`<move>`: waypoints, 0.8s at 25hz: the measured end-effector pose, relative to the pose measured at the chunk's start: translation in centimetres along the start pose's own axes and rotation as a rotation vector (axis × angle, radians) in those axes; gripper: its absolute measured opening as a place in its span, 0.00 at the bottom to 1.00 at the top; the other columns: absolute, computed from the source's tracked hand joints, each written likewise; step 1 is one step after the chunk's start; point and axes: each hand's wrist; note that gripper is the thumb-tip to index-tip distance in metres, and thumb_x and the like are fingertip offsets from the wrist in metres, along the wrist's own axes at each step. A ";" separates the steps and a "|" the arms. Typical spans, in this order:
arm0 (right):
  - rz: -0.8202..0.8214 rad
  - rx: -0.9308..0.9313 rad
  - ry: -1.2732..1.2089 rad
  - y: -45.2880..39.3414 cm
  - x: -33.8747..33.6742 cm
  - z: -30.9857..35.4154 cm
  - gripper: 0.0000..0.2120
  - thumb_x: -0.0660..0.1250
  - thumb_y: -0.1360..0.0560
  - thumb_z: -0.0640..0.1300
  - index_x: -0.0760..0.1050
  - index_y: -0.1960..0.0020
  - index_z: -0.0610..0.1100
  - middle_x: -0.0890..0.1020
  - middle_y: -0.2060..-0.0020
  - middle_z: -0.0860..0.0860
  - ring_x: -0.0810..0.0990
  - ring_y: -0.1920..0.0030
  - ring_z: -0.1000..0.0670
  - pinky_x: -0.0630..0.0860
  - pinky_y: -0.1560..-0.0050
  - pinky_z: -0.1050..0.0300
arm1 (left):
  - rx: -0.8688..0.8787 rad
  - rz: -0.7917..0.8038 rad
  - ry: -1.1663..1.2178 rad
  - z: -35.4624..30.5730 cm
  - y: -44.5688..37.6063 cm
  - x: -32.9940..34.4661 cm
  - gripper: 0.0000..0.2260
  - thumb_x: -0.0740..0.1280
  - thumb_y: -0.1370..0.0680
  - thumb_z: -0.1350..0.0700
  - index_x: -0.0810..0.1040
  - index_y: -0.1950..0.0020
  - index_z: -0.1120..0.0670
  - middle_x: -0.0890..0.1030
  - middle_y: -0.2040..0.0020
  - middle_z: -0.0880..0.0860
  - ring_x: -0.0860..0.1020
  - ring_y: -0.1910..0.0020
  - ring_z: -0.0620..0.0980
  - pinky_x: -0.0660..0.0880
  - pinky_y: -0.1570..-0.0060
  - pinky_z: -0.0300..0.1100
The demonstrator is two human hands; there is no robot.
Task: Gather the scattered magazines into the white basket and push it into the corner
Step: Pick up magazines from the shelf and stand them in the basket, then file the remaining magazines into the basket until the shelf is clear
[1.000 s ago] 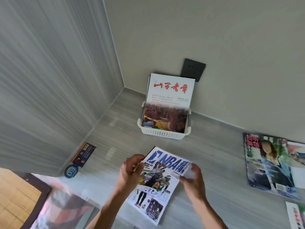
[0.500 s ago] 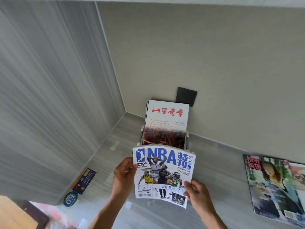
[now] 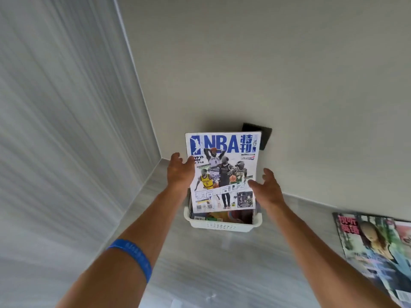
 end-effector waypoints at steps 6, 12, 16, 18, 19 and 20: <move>0.059 0.213 -0.001 9.8 -3.8 -9.3 0.24 0.66 0.27 0.43 0.69 0.31 0.49 0.78 0.35 0.47 0.79 0.44 0.48 0.74 0.44 0.58 | 0.141 0.160 -0.075 7.3 8.0 2.8 0.20 0.68 0.28 0.58 0.72 0.37 0.44 0.80 0.41 0.54 0.79 0.46 0.55 0.76 0.44 0.53; -0.094 0.404 0.005 18.0 -14.2 -23.0 0.23 0.63 0.28 0.44 0.71 0.33 0.47 0.80 0.37 0.46 0.78 0.37 0.48 0.73 0.36 0.56 | 0.155 0.637 -0.266 12.1 22.1 14.7 0.23 0.69 0.26 0.69 0.73 0.34 0.54 0.78 0.40 0.63 0.77 0.41 0.65 0.70 0.41 0.57; -0.235 0.508 0.008 21.4 -23.5 -31.0 0.20 0.63 0.26 0.43 0.72 0.34 0.46 0.78 0.35 0.47 0.78 0.37 0.48 0.72 0.35 0.58 | 0.221 0.873 -0.339 12.5 31.0 22.9 0.20 0.69 0.25 0.68 0.74 0.35 0.54 0.80 0.42 0.62 0.78 0.45 0.60 0.72 0.45 0.51; -0.280 0.551 0.037 23.2 -27.8 -35.0 0.19 0.64 0.25 0.43 0.73 0.35 0.45 0.78 0.34 0.48 0.76 0.36 0.48 0.72 0.35 0.57 | 0.252 0.961 -0.382 12.6 35.2 26.3 0.19 0.69 0.25 0.65 0.74 0.37 0.49 0.80 0.43 0.57 0.77 0.45 0.56 0.74 0.46 0.52; -0.297 0.558 0.074 23.9 -29.8 -36.6 0.18 0.64 0.25 0.43 0.73 0.35 0.45 0.78 0.34 0.48 0.76 0.36 0.47 0.73 0.37 0.56 | 0.254 0.984 -0.401 12.7 36.9 27.7 0.18 0.69 0.25 0.64 0.75 0.38 0.48 0.80 0.43 0.55 0.77 0.44 0.55 0.75 0.46 0.52; -0.318 0.561 0.119 24.2 -31.7 -38.0 0.18 0.64 0.25 0.44 0.73 0.35 0.46 0.78 0.35 0.48 0.77 0.36 0.47 0.74 0.39 0.55 | 0.260 1.002 -0.427 12.9 38.4 29.0 0.18 0.69 0.24 0.63 0.75 0.38 0.47 0.79 0.43 0.54 0.77 0.44 0.55 0.75 0.45 0.52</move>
Point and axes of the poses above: each hand's wrist, its own y-axis away from the middle knuckle, its own x-axis out of the palm, z = x × y
